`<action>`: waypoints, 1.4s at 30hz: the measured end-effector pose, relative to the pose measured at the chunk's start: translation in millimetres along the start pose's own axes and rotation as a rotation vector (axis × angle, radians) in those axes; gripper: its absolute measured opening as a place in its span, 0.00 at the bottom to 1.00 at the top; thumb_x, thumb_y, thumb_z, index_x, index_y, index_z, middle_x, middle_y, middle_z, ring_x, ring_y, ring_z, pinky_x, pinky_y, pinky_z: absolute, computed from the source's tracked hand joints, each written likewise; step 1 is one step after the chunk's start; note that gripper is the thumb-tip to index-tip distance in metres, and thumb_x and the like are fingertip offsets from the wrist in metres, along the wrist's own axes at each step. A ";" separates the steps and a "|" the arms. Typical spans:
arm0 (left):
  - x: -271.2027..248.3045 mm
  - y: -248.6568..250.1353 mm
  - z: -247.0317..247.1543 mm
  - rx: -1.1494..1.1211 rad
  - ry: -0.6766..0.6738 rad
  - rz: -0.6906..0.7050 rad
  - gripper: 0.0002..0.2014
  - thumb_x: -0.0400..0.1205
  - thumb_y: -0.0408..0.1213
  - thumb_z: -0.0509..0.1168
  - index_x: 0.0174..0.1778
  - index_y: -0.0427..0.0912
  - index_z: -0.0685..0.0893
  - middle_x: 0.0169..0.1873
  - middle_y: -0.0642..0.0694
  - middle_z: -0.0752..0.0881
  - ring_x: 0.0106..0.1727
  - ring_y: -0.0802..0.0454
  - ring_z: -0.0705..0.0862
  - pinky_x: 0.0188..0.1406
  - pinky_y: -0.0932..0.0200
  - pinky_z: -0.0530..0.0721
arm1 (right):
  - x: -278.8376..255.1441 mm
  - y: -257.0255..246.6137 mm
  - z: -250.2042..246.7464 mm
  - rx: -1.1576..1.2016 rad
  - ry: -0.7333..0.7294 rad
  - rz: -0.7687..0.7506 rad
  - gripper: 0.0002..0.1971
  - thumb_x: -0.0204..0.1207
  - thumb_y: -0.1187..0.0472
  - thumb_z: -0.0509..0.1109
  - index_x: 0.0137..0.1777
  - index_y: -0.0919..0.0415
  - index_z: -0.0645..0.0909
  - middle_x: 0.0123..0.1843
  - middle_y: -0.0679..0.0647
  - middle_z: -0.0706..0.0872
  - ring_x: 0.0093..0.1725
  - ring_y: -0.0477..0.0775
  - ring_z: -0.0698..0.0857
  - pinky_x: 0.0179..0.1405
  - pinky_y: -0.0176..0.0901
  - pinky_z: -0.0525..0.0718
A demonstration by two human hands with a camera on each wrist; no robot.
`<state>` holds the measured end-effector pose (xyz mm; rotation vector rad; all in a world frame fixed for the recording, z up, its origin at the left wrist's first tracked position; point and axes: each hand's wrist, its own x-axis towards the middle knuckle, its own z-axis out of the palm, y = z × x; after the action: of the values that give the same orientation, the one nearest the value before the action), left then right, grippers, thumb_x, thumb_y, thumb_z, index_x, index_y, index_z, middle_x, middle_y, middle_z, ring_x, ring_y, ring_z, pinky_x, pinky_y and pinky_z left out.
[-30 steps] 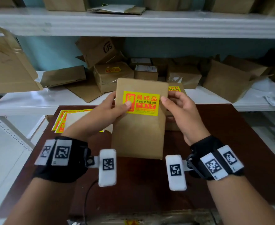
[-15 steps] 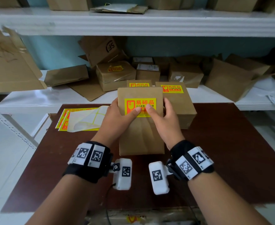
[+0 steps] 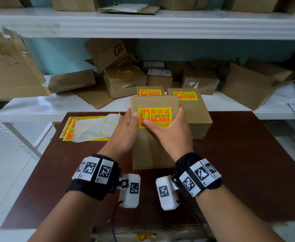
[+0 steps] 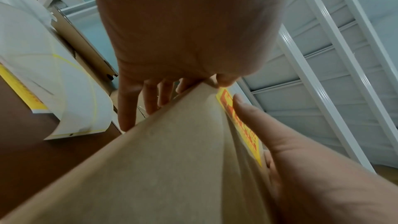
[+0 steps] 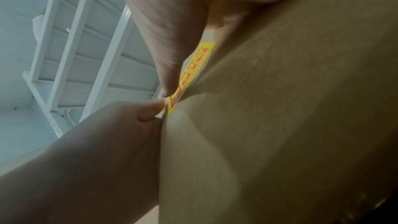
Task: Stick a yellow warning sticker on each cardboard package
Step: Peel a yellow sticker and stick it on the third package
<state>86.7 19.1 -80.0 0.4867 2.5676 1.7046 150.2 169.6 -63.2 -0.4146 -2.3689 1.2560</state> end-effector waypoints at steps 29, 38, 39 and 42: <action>-4.8 21.3 -27.6 0.038 -0.285 -0.106 0.23 0.87 0.42 0.66 0.79 0.50 0.71 0.63 0.58 0.85 0.60 0.66 0.83 0.54 0.63 0.82 | 26.3 23.8 -29.3 -0.007 -0.314 -0.043 0.29 0.89 0.52 0.62 0.88 0.53 0.61 0.80 0.49 0.78 0.78 0.50 0.76 0.80 0.55 0.74; -17.2 35.3 -28.8 -0.102 -0.272 -0.146 0.24 0.84 0.28 0.68 0.74 0.50 0.77 0.57 0.56 0.89 0.55 0.59 0.89 0.50 0.61 0.86 | 15.4 -9.6 -25.4 0.079 -0.168 0.096 0.51 0.57 0.22 0.74 0.75 0.53 0.70 0.68 0.47 0.84 0.67 0.50 0.83 0.69 0.59 0.83; -19.2 37.2 -27.5 -0.104 -0.258 -0.132 0.24 0.83 0.27 0.69 0.73 0.51 0.76 0.56 0.56 0.88 0.54 0.62 0.89 0.49 0.62 0.86 | 14.2 -13.6 -23.6 0.068 -0.138 0.114 0.60 0.52 0.19 0.73 0.80 0.54 0.65 0.73 0.49 0.80 0.71 0.52 0.81 0.70 0.60 0.82; -23.4 41.6 -26.1 -0.085 -0.198 -0.091 0.29 0.80 0.27 0.73 0.75 0.49 0.73 0.56 0.58 0.85 0.48 0.74 0.87 0.41 0.69 0.85 | 11.0 -20.2 -18.1 0.037 -0.064 0.136 0.69 0.51 0.21 0.76 0.87 0.53 0.51 0.82 0.50 0.68 0.78 0.54 0.74 0.73 0.62 0.80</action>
<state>114.2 4.2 -35.6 0.4992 2.3331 1.6376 148.5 176.2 -34.7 -0.5392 -2.4006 1.3910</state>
